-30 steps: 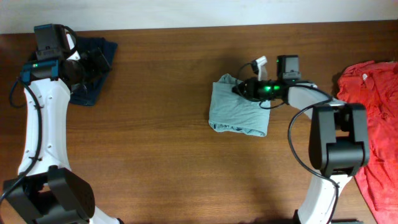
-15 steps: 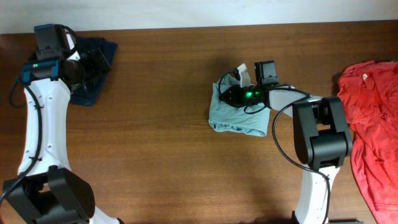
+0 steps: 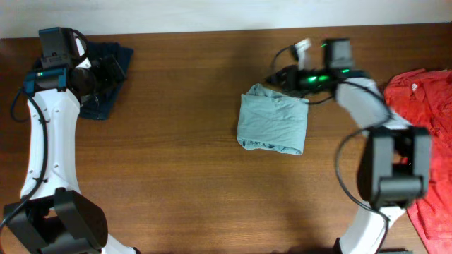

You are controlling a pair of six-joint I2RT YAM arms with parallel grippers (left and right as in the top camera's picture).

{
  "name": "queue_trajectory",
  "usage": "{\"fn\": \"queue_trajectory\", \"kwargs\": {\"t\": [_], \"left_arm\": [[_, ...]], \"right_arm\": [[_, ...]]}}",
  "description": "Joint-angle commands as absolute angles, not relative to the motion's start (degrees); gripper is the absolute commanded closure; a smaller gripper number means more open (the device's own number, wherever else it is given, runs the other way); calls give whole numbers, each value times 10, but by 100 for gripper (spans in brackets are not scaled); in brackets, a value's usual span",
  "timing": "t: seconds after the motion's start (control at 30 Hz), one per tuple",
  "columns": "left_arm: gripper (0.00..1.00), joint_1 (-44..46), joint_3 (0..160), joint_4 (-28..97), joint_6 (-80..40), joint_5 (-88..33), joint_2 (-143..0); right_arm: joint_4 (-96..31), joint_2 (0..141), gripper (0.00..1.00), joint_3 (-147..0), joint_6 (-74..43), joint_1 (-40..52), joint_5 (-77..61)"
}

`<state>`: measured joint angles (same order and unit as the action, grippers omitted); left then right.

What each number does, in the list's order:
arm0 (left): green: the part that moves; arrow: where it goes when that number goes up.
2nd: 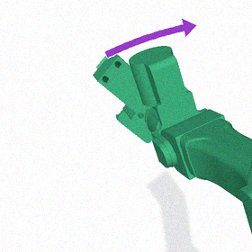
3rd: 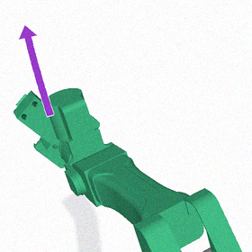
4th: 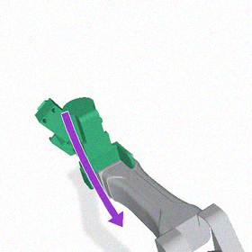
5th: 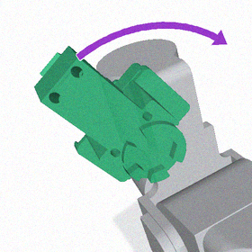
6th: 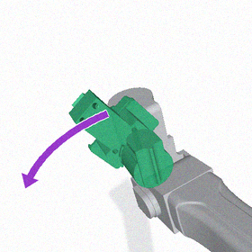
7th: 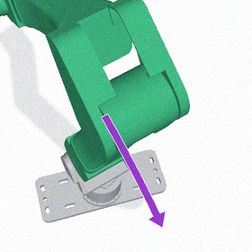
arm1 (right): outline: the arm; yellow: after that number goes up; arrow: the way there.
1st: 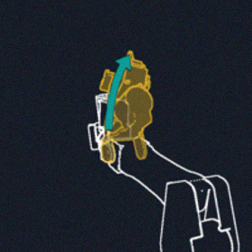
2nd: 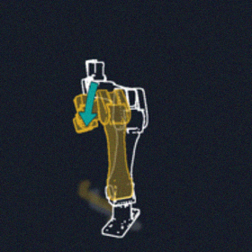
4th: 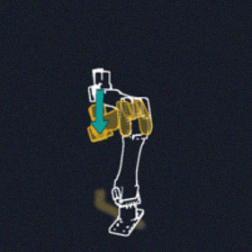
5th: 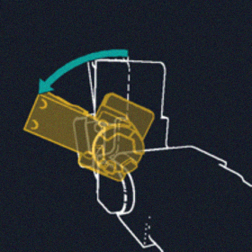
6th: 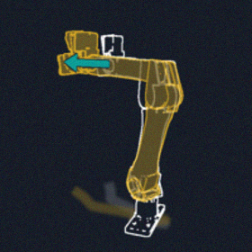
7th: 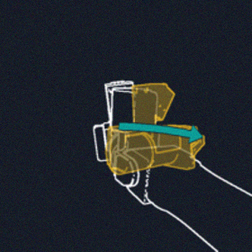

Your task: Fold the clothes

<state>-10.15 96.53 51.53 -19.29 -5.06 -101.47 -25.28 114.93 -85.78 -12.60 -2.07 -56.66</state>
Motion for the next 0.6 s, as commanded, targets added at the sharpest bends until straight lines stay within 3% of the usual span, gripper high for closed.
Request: {"fn": "queue_trajectory", "kwargs": {"t": [0.0, 0.2, 0.57], "left_arm": [[1, -103, 965, 515, -192, -46, -1016], [1, -103, 965, 515, -192, -47, -1016], [1, -103, 965, 515, -192, -46, -1016]], "right_arm": [[-297, 1145, 96, -853, -71, -54, -578], [-355, 1152, 96, -793, 1, -74, -500], [-310, 1194, 95, -744, -52, -100, -287]]}}
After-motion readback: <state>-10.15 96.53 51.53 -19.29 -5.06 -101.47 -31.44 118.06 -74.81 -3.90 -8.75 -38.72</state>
